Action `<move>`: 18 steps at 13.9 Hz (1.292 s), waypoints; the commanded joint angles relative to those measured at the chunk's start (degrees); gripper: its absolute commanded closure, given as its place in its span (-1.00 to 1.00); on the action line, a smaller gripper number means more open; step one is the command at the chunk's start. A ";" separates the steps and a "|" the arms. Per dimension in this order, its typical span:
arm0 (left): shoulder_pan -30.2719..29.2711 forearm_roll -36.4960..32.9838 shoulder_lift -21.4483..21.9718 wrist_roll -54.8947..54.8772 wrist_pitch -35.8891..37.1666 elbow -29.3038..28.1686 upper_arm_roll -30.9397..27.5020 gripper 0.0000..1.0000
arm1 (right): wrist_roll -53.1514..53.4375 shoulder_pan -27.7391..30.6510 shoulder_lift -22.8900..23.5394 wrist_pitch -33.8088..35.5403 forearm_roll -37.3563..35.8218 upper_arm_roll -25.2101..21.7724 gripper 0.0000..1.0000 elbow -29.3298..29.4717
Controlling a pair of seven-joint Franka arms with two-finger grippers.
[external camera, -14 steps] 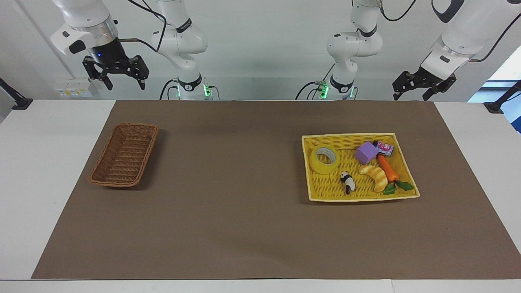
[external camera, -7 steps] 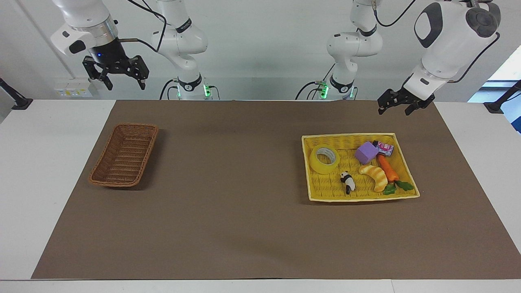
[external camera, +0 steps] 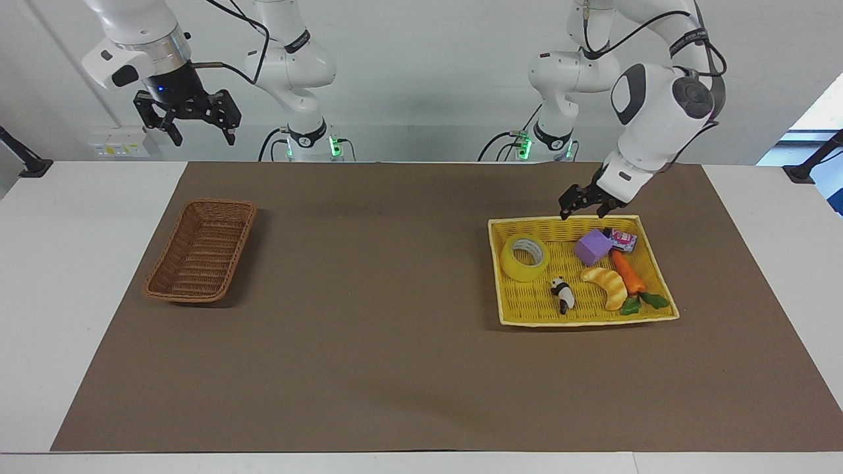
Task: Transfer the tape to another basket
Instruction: 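Reach the left gripper down to the yellow tape roll in the yellow basket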
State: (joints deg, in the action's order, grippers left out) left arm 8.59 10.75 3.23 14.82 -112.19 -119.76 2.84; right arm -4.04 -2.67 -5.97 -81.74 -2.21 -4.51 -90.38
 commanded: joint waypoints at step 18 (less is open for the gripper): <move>5.74 6.04 -8.51 5.48 -18.42 -8.48 -0.73 1.00 | -1.58 0.48 -0.71 0.36 0.02 0.12 -1.00 -0.33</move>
State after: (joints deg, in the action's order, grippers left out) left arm 13.36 15.79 -4.90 19.79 -131.06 -129.61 2.89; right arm -4.04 -2.67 -5.97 -81.74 -2.21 -4.51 -90.38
